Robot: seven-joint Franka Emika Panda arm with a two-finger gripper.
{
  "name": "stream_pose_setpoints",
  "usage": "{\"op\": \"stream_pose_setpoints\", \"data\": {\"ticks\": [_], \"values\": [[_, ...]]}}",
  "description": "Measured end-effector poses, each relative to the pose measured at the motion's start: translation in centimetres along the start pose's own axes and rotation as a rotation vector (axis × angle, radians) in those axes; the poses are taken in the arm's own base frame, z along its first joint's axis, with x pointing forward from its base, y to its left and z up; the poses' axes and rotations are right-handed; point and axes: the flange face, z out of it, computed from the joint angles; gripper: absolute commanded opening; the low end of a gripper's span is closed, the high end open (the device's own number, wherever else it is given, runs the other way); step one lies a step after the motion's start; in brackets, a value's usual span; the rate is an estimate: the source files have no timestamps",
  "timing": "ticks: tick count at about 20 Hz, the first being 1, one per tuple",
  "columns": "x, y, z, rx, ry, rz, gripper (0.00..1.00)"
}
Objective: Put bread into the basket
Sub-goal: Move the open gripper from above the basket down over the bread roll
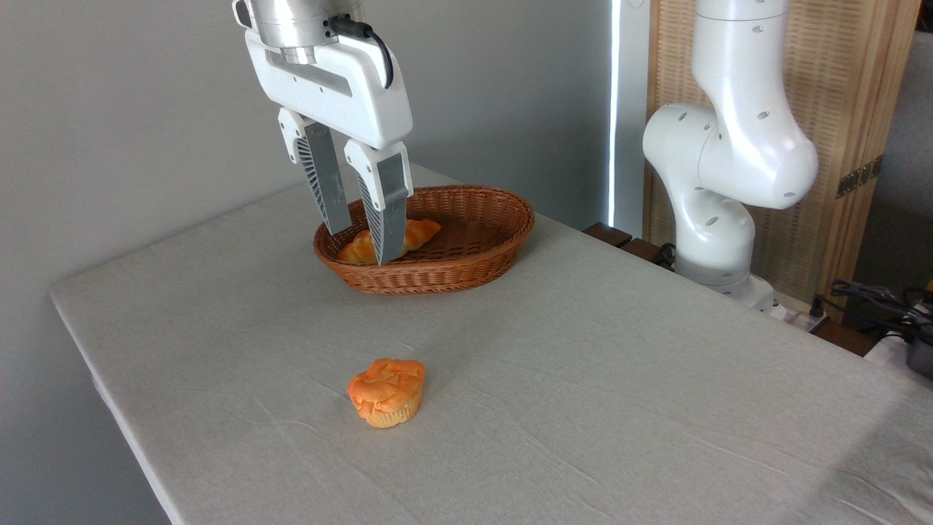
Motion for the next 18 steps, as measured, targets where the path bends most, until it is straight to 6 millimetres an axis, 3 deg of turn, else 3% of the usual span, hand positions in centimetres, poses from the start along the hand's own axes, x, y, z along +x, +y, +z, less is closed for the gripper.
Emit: {"op": "stream_pose_setpoints", "data": {"ticks": [6, 13, 16, 18], "values": [[-1.4, -0.1, -0.7, 0.016, 0.02, -0.013, 1.0], [-1.6, 0.1, -0.5, 0.013, 0.017, -0.013, 1.0], [-1.7, 0.1, 1.1, -0.007, -0.009, -0.015, 1.0], [-1.8, -0.1, 3.7, -0.016, -0.019, -0.019, 1.0]]}}
